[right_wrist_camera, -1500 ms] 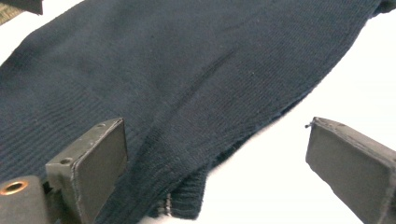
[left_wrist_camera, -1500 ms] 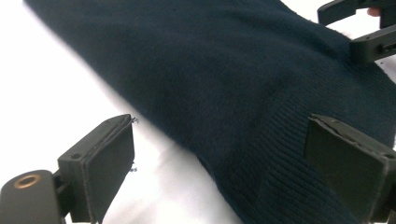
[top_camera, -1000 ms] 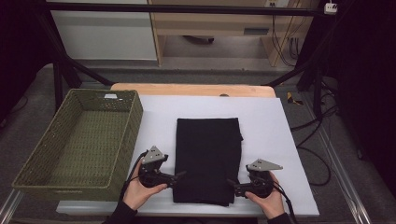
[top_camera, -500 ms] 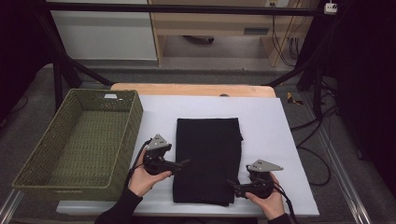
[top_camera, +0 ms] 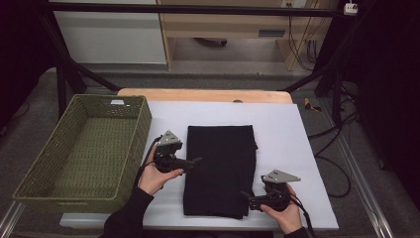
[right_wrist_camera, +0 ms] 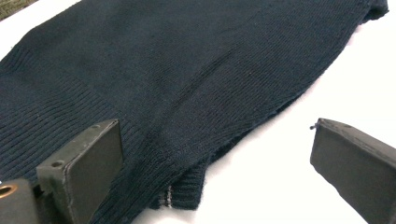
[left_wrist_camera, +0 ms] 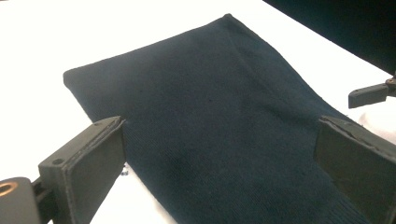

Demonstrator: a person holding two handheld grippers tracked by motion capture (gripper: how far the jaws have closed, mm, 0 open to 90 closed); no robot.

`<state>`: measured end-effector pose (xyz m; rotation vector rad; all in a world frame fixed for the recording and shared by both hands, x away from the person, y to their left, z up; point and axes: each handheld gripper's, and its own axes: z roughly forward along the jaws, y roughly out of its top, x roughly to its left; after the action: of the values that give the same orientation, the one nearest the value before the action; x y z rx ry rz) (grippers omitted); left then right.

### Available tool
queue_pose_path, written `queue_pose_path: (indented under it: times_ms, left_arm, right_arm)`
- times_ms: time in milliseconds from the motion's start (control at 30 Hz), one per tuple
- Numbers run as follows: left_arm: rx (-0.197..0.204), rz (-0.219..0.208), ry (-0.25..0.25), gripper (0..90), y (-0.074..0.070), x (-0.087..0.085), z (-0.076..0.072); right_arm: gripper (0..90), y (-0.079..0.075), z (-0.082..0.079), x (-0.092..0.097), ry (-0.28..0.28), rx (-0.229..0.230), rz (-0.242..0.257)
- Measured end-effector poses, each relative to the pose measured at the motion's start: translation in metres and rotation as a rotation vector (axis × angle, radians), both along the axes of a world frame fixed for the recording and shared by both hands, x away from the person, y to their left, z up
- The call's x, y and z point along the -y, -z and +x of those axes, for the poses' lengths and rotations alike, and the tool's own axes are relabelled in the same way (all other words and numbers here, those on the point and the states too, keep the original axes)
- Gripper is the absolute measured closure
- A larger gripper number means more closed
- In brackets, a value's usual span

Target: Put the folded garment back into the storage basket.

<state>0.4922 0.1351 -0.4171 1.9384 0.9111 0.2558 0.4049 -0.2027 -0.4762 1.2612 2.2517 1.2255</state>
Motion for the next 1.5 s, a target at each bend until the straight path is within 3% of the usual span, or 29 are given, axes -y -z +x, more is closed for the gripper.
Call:
queue_pose_path:
  times_ms: [433,900,1367,1500]
  left_arm:
    - [-0.027,0.029,-0.03,1.5,0.002,0.01,0.021]
    - [-0.046,0.054,-0.136,2.5,0.004,0.015,0.048]
    - [-0.06,0.119,-0.189,11.3,0.025,0.013,0.08]
    - [-0.065,0.111,-0.206,14.8,0.031,0.012,0.087]
  right_arm:
    - [3.1,-0.001,-0.001,0.0,-0.001,0.001,0.004]
    - [2.9,-0.001,-0.002,0.0,-0.003,-0.001,0.002]
    - [2.8,0.0,-0.002,0.0,-0.002,0.001,0.0]
    - [2.8,0.001,-0.002,-0.001,-0.003,0.002,0.0]
